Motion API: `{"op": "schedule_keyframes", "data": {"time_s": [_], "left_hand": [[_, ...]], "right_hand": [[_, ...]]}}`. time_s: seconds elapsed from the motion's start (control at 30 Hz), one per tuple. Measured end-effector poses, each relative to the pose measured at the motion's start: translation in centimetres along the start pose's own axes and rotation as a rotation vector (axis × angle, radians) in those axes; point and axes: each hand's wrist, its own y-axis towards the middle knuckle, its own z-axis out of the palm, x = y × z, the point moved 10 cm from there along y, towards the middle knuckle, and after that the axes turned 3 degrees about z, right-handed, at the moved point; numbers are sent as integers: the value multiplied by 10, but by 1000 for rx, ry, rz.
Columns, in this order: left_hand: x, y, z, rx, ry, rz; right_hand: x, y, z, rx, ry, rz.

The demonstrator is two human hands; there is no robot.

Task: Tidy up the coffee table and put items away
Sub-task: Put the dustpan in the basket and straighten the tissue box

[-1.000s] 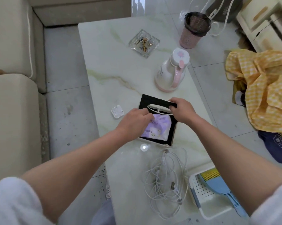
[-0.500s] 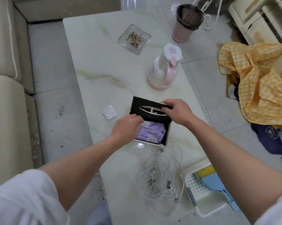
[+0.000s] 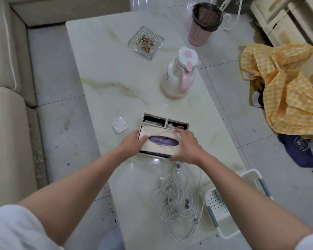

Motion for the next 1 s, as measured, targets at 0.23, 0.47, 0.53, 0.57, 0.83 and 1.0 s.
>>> {"op": "schedule_keyframes", "data": {"time_s": [0.23,0.47,0.53,0.57,0.83,1.0], "left_hand": [[-2,13,-2,-66,85,4],[-32,23,11,-93,-5,60],[-56,25,22,-90,7,90],[-70,25,31,-83,19,112],[-157,-4,161,47,-122,214],[-129,-21,227,97,-307,121]], "right_hand": [[-68,21,15,-15,474,335],[-84,44,-12,-157,684,243],[-100,48,-30,-230,695,226],[-111,49,-40,-274,707,224],[-227,16,-144,-545,580,290],[-269,13,-132,-399,586,263]]}}
